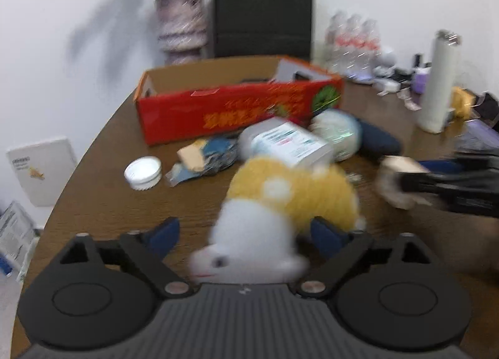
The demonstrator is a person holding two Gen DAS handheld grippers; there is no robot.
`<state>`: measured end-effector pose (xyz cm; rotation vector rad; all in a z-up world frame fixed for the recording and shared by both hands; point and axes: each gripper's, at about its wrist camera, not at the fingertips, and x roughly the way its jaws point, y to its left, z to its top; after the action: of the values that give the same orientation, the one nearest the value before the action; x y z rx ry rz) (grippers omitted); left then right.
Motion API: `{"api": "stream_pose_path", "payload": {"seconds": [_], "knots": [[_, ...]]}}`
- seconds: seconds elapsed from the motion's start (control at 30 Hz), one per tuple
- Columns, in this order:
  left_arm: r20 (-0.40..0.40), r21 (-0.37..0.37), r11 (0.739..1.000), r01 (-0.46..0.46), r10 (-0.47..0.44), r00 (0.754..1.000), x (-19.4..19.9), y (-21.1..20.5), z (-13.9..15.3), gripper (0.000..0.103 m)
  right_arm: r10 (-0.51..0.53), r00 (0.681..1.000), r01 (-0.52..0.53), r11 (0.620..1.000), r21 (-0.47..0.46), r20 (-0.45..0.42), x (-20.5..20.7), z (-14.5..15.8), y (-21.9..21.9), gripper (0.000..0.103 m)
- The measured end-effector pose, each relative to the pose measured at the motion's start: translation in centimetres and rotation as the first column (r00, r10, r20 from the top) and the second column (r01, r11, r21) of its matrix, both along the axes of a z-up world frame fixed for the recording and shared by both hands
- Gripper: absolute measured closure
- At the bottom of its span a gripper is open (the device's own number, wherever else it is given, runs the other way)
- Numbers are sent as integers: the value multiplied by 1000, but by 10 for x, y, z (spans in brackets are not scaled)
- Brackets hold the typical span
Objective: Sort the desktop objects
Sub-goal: 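Grasp the white-yellow plush toy with the left tool while the right tool grasps the charger plug, then carry plush toy and charger into the box and open both tools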
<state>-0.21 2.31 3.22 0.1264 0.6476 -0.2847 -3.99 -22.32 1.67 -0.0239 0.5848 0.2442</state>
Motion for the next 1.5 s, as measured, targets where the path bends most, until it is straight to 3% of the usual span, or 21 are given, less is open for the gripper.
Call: {"api": "stream_pose_path", "payload": {"seconds": [0.03,0.13,0.2,0.27,0.33,0.37,0.4,0.43,0.47,0.57,0.63,0.7,0.83,0.93,1.03,1.17,1.33,1.4,1.5], "knots": [[-24,-1,1000,-5,5,1000,1,0,-5,43,-5,1000,5,1000,4,-3,-8,1,-3,73],[-52,-64,996,-66,63,997,-15,5,-6,44,1,1000,-1,1000,-16,-10,-25,3,-9,72],[-71,-84,987,-133,128,989,-34,6,-5,41,-1,1000,1,999,-33,-1,-30,4,-11,65],[-43,-70,983,-172,169,985,-47,2,-4,30,-6,1000,6,999,-43,1,-28,3,-10,56],[-35,-61,985,-159,157,987,-47,1,-1,18,-9,1000,8,999,-47,-22,-22,-4,-7,57],[-39,-66,986,-152,150,988,-44,1,-1,18,-11,999,10,999,-41,-34,-20,-6,-6,61],[-51,-68,986,-153,150,987,-40,0,-2,19,-11,999,10,1000,-24,-43,-18,-9,-6,72],[-59,-76,986,-151,146,987,-37,-2,-3,25,-14,999,13,1000,-5,-46,-16,-10,-7,72],[-60,-84,986,-146,141,988,-34,-3,-5,46,-14,999,14,1000,2,-44,-16,-10,-8,72],[-27,-88,984,-153,151,988,-38,-10,-4,52,-22,999,22,1000,-1,-45,-18,-9,-10,72],[-9,-139,979,-148,148,989,-46,-9,2,52,-28,999,28,1000,6,-31,-20,-4,-12,72],[14,-180,973,-145,150,989,-49,-7,13,53,-27,1000,28,999,16,-8,-21,6,-14,72],[111,-195,975,-111,134,985,-42,-6,45,53,10,998,-10,1000,3,68,-14,29,-9,72],[164,-221,971,-88,126,979,-7,1,83,53,31,993,-31,1000,-5,113,6,51,-9,72],[205,-184,976,-119,156,966,48,-1,118,53,19,986,-20,1000,4,167,42,83,-10,72],[106,-140,979,-146,161,981,155,-14,136,52,17,975,-6,999,-50,220,111,121,-1,72],[-7,-58,973,-223,223,975,266,-13,123,52,13,995,-8,999,-47,95,234,131,16,73],[-60,-55,961,-270,266,962,300,-9,107,52,6,1000,-5,999,-38,12,285,120,27,73],[-110,17,953,-304,304,946,333,-10,75,52,-21,993,10,996,-86,-118,356,89,45,73]]}}
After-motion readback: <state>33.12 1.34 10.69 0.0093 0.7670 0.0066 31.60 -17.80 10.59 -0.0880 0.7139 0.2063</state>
